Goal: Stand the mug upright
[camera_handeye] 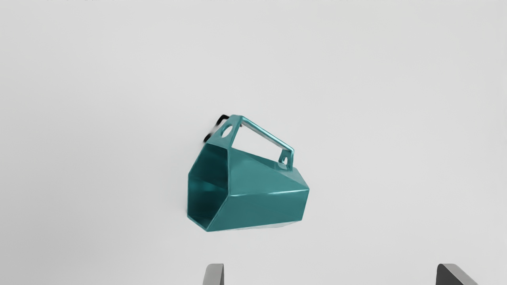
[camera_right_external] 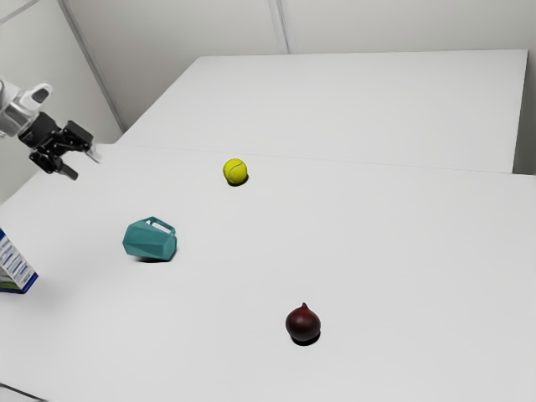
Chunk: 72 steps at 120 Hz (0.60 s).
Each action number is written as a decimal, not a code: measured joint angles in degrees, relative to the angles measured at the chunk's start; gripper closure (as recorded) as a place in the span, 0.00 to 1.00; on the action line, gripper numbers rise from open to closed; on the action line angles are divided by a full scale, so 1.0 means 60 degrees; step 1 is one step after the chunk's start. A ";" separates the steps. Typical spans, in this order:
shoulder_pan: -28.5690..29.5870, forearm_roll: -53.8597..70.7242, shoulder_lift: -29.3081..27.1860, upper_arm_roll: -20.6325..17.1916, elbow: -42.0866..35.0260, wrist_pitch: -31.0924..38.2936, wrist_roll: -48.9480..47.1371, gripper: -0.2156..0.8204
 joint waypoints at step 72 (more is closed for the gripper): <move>0.0961 -0.2486 0.1642 0.0073 -0.0587 -0.0606 0.3348 0.23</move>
